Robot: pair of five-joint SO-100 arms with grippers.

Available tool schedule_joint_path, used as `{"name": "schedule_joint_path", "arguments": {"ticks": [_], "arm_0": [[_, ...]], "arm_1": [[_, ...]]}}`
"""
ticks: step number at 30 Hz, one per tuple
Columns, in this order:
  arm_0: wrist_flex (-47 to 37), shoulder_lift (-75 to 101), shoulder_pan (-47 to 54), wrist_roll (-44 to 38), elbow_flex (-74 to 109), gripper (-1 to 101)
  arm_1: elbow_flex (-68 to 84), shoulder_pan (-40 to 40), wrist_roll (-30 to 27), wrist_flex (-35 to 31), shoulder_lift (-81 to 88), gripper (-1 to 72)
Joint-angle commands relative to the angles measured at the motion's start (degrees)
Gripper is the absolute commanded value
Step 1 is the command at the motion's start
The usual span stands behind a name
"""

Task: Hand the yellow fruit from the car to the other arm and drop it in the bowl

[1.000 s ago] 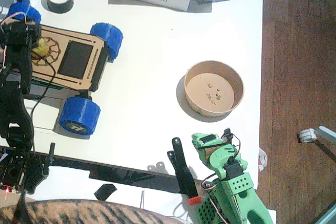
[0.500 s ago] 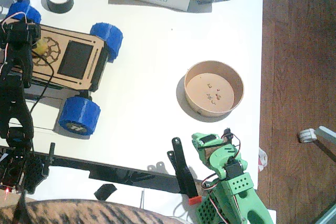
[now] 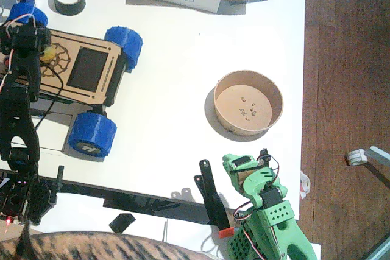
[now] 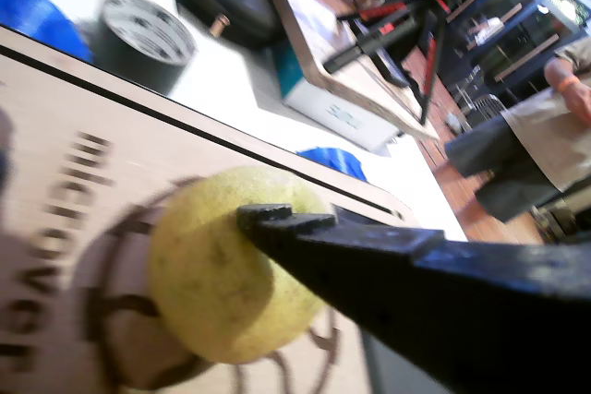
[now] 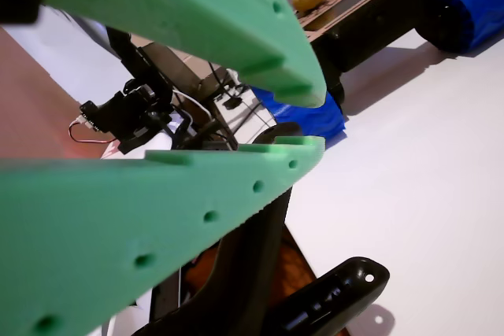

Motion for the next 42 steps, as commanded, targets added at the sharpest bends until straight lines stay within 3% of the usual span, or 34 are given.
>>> {"name": "schedule_joint_path", "arguments": {"ticks": [1,15,42], "arm_0": [[1.4,0.9,1.8,0.2,0.6,36],[1.6,0.4,4.5,-0.6,0.7,36],[9.9,-1.1,9.1,-0.6,0.8,36]], "arm_1": [[-2.6,0.1,-0.6,0.4,0.4,-0.1],[-2.6,0.1,-0.6,0.4,0.4,-0.1],[-2.5,0.0,-0.7,0.4,0.4,-0.1]]}}
